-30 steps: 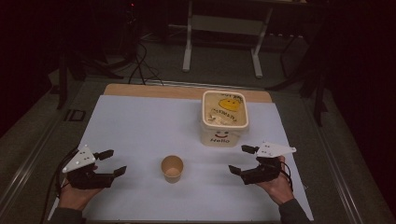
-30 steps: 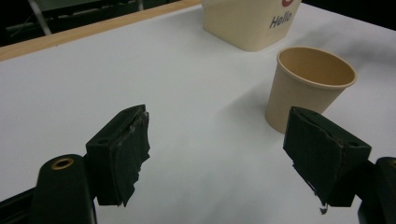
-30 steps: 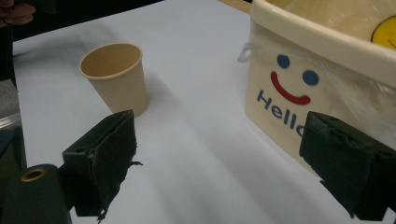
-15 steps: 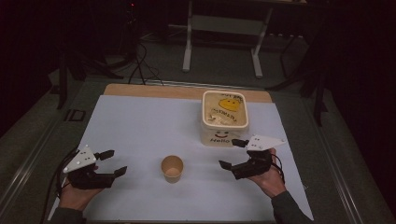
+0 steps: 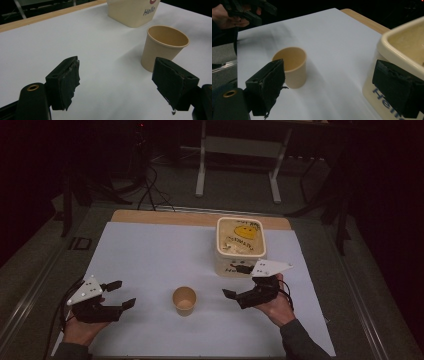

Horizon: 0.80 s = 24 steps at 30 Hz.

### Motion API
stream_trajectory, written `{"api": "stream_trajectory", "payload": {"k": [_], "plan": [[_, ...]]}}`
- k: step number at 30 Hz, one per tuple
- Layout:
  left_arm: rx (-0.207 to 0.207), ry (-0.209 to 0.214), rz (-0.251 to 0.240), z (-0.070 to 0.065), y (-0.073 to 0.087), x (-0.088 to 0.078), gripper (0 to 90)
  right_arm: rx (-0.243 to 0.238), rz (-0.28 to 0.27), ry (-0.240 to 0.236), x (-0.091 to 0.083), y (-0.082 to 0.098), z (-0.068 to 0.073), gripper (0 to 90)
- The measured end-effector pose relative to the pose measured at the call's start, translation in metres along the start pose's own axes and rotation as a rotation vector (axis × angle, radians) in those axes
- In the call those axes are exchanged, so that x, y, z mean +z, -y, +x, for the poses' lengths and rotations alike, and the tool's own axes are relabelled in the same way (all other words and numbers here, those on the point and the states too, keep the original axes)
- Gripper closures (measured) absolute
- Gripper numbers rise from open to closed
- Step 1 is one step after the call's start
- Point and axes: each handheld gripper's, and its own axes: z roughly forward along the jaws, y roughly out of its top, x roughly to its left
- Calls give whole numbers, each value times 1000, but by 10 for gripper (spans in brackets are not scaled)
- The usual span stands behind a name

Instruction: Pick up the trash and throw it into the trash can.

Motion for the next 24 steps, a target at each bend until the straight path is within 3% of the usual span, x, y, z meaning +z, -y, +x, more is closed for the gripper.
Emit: {"api": "stream_trajectory", "payload": {"k": [10,24], "plan": [[2,0,1,0,0,0,222,-20,-15,-31,13,-17,4,103],[0,-4,-1,1,0,0,222,-32,2,-58,30,-27,7,105]]}}
